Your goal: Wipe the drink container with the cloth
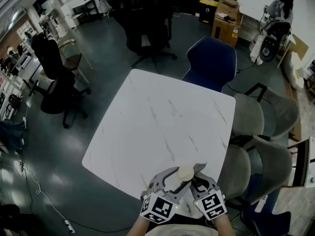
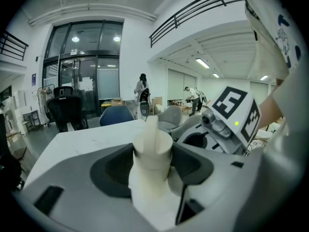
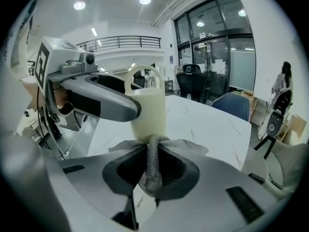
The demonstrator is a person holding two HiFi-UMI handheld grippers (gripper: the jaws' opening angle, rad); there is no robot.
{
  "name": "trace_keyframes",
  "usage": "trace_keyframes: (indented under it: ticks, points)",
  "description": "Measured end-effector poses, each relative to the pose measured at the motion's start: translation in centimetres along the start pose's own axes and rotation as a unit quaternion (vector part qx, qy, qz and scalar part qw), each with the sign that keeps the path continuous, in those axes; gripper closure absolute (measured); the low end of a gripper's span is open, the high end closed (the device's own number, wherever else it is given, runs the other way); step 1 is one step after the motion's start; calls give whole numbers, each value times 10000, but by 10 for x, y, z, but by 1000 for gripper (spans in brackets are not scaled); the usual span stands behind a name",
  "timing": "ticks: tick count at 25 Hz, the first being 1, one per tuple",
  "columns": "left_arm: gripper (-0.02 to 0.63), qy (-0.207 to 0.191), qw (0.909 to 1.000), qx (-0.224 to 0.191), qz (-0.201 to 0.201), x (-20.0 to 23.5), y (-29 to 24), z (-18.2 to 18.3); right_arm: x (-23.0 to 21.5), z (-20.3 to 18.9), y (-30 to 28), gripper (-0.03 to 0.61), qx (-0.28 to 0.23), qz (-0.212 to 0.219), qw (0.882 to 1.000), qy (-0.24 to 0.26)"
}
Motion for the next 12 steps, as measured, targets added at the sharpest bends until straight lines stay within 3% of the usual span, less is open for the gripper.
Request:
trace_keyframes:
  ticks: [12]
  points:
    - [359,-474,9970,243,-557,9,0,0,-4,15,11,522,-139,120,9997,184]
Point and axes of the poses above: the fingertips, and each gripper's own axes: y backward along the fingers, x to its left, z out of its top, the point moved 7 cm from there along y, backward along the fingers, and after that the axes turned 9 degrees about -z, right-handed, at the moved point
